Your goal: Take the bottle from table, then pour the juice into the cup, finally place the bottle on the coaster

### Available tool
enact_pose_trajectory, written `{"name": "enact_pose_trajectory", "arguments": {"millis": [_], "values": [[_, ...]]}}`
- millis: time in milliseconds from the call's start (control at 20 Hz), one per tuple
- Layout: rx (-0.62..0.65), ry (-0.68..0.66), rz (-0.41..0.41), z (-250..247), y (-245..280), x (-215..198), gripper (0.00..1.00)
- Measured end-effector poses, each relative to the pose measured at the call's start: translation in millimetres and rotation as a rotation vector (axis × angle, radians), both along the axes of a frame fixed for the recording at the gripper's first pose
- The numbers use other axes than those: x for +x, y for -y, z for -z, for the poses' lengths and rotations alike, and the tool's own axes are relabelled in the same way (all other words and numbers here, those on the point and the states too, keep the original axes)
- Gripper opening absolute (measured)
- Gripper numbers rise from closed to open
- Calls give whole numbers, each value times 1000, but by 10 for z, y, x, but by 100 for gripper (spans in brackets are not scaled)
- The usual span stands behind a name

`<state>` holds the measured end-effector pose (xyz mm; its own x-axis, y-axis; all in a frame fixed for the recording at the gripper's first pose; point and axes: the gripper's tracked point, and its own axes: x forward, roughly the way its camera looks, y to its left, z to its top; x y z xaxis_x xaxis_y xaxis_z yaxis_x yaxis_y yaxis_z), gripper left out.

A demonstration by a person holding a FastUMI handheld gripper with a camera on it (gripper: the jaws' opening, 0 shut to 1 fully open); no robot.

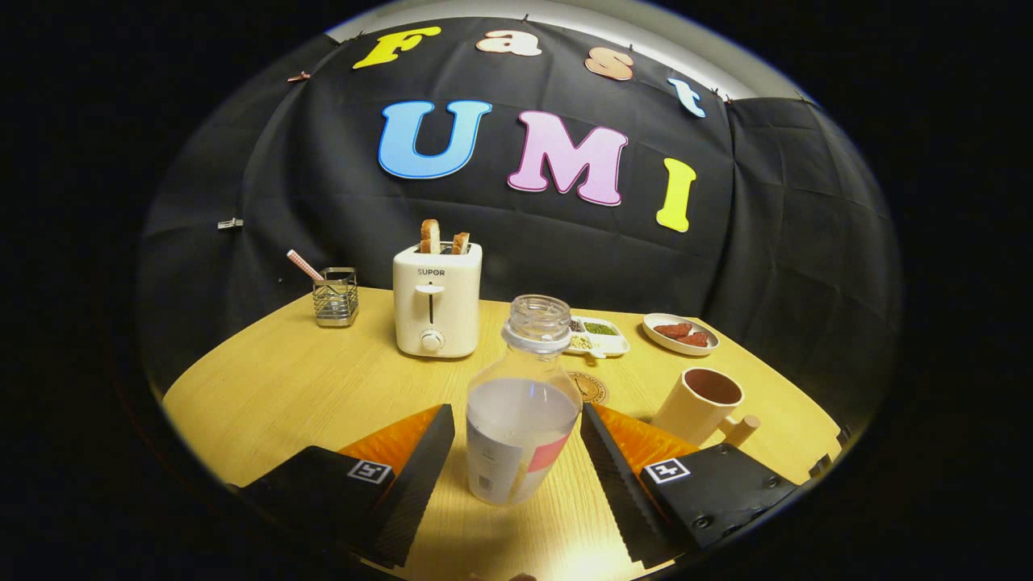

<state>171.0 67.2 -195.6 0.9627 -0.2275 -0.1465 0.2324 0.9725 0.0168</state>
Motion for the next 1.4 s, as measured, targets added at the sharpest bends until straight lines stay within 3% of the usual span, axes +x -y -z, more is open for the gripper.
{"name": "enact_pose_trajectory", "arguments": {"millis": [400,750,1400], "values": [[-15,-13,11,150,95,226,95],[-13,-8,-8,157,79,250,83],[161,-63,-79,198,72,214,71]]}}
